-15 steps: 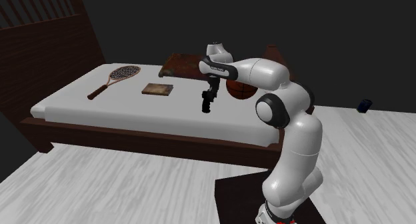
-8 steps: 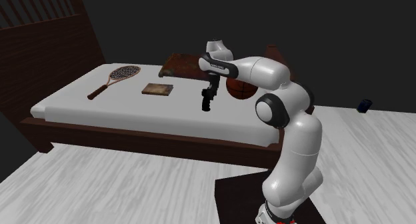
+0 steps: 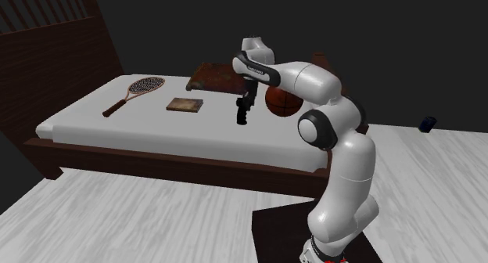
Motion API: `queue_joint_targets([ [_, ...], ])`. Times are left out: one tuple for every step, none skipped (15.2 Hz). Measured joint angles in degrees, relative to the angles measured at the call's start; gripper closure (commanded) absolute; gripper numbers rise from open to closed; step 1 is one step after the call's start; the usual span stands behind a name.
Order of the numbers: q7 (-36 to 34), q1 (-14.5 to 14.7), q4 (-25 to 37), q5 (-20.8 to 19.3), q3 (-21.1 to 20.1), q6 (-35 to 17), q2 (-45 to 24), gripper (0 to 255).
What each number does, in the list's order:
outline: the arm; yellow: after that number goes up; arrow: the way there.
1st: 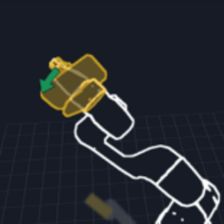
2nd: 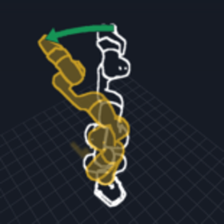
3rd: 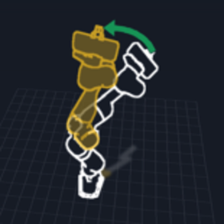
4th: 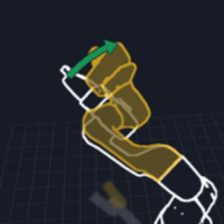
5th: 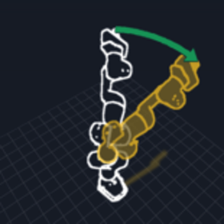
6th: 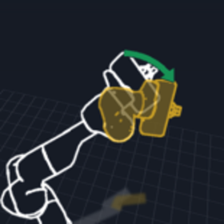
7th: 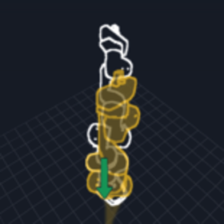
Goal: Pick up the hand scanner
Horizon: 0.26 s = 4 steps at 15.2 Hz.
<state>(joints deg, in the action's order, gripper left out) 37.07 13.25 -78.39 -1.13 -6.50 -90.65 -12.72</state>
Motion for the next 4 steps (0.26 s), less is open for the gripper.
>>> queue_joint_targets([
  [0.09, -0.03, 1.07, -0.01, 0.03, 0.94, -0.14, 255],
  [0.11, -0.04, 1.92, -0.03, 0.04, 1.66, -0.26, 255],
  [0.07, 0.01, 3.16, -0.07, 0.02, 2.57, -0.59, 255],
  [0.15, -0.03, 3.68, -0.06, 0.04, 3.03, -0.66, 255],
])
